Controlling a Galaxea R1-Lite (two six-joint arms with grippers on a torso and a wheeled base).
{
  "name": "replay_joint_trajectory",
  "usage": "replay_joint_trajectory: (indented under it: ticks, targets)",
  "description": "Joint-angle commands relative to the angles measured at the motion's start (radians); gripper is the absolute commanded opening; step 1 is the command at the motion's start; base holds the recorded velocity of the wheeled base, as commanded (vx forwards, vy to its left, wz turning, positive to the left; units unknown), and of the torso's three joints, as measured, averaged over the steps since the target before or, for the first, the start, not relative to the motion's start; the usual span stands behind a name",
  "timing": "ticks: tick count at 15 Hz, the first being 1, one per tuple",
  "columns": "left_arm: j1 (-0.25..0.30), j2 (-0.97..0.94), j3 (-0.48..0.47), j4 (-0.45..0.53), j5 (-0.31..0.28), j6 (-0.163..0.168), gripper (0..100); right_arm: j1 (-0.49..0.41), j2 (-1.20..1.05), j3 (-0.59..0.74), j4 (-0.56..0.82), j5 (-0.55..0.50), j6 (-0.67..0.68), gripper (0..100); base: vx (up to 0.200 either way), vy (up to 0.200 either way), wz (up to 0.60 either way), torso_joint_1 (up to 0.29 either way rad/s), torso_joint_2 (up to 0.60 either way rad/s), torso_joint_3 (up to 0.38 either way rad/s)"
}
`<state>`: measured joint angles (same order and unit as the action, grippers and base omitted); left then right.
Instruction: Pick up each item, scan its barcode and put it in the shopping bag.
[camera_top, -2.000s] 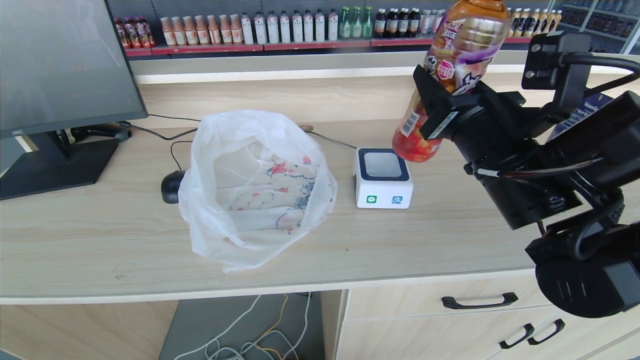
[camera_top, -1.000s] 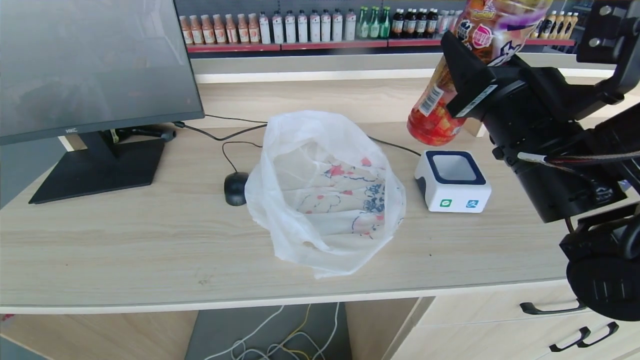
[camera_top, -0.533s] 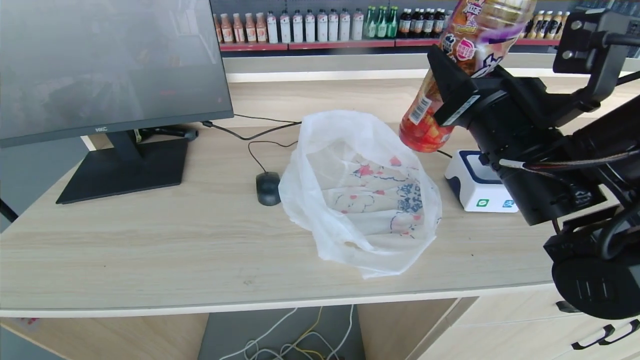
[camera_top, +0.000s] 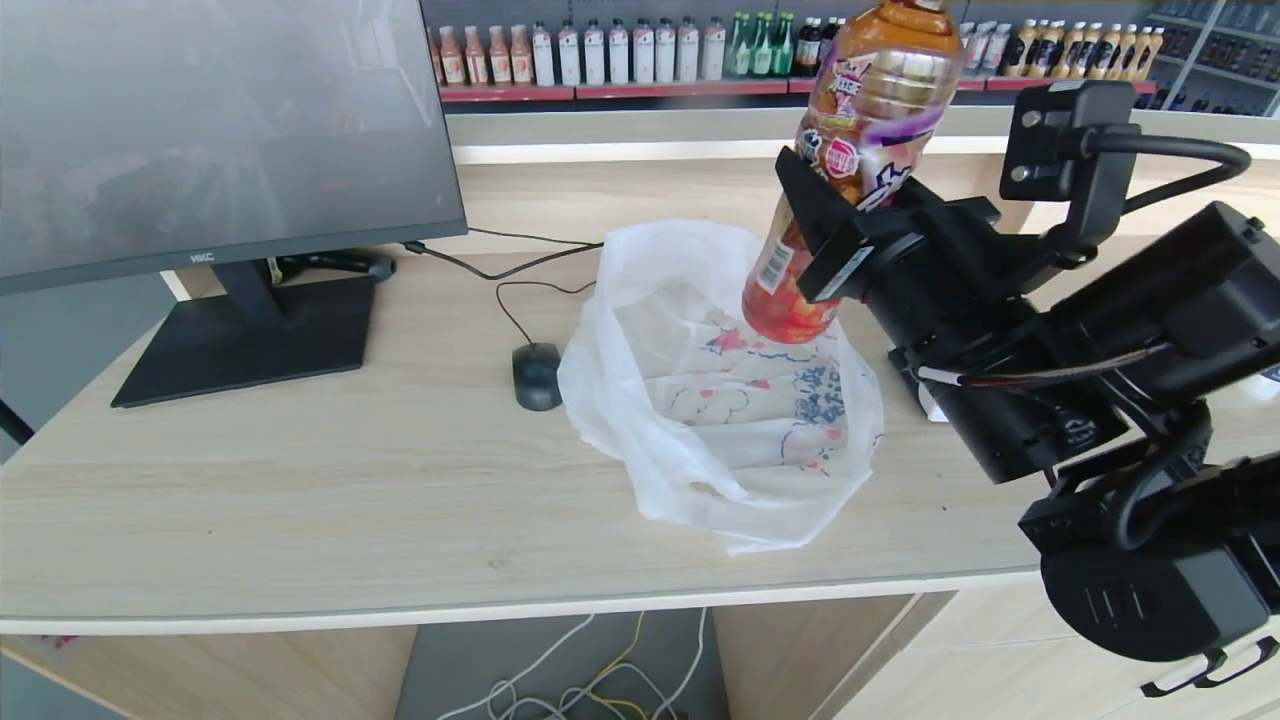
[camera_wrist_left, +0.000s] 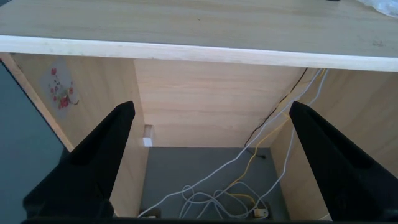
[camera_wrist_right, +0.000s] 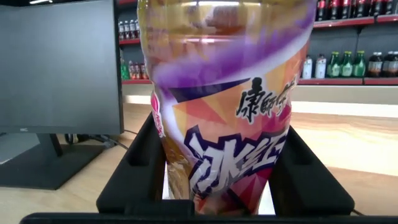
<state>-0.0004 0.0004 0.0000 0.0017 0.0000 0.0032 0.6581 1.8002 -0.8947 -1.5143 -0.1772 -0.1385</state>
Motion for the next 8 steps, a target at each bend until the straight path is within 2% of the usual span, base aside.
replay_joint_trajectory:
  ticks: [1, 8]
  targets:
    - [0.0, 0.0, 0.0, 0.0, 0.0, 0.0, 100, 0.023, 0.047, 0.0, 0.0, -0.002, -0.001, 0, 0.0, 0.0, 0.0, 0.0, 0.0, 0.0]
    - [0.0, 0.0, 0.0, -0.002, 0.0, 0.0, 100, 0.021, 0.185, -0.059, 0.0, 0.01, -0.003, 0, 0.0, 0.0, 0.0, 0.0, 0.0, 0.0]
